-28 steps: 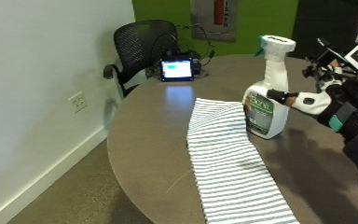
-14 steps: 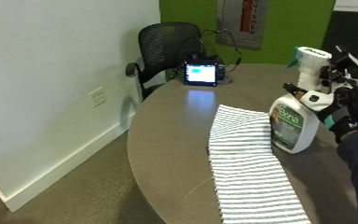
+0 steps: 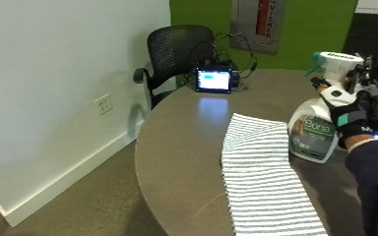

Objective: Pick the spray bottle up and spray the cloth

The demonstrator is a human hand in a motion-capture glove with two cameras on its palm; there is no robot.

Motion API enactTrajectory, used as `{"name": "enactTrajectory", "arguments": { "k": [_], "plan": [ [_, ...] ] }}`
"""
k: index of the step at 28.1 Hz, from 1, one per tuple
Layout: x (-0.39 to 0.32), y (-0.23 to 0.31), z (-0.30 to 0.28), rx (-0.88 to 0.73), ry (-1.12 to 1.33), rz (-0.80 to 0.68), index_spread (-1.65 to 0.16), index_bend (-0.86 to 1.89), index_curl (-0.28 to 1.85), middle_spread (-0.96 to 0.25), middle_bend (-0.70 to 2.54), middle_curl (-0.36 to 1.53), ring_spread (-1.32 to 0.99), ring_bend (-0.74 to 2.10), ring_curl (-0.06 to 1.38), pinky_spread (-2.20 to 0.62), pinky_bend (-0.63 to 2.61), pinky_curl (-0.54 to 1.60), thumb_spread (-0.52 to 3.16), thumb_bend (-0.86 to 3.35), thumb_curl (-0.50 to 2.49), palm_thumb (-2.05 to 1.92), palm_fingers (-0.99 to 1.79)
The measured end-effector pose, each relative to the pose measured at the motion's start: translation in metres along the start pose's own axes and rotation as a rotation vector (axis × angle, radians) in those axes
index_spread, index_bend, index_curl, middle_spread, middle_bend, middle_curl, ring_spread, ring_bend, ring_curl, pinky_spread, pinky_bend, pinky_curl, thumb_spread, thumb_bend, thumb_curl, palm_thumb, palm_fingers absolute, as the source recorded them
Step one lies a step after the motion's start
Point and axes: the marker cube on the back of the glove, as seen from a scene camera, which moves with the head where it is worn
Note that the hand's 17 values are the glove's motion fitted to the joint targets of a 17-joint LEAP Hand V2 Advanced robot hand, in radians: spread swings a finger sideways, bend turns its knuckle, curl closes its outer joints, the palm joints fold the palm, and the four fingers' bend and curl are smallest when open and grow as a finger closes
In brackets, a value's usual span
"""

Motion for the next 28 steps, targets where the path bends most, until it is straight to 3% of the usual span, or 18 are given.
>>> {"name": "enactTrajectory", "arguments": {
  "k": [8, 15, 21, 28],
  "plan": [
    [0.013, -0.002, 0.041, 0.010, -0.085, 0.069, -0.40, 0.02, 0.00, -0.15, 0.78, 0.44, -0.21, 0.87, 0.42, 0.04, 0.61, 0.31, 0.88, 0.12, 0.52, 0.97, 0.72],
    [0.016, 0.006, 0.059, 0.126, -0.021, 0.060, -0.33, 0.30, 0.13, -0.17, 0.66, 0.42, -0.22, 0.74, 0.38, -0.09, 0.51, 0.29, 0.79, 0.02, 0.53, 0.94, 1.07],
    [0.007, 0.018, 0.067, 0.155, -0.032, 0.073, -0.29, 0.30, 0.22, -0.18, 0.61, 0.43, -0.24, 0.69, 0.39, -0.21, 0.51, 0.32, 0.85, -0.01, 0.51, 0.93, 1.28],
    [0.007, 0.015, 0.067, 0.162, -0.018, 0.036, -0.27, 0.28, 0.29, -0.19, 0.60, 0.44, -0.25, 0.67, 0.40, -0.28, 0.52, 0.35, 0.89, -0.02, 0.49, 0.94, 1.33]
  ]
}}
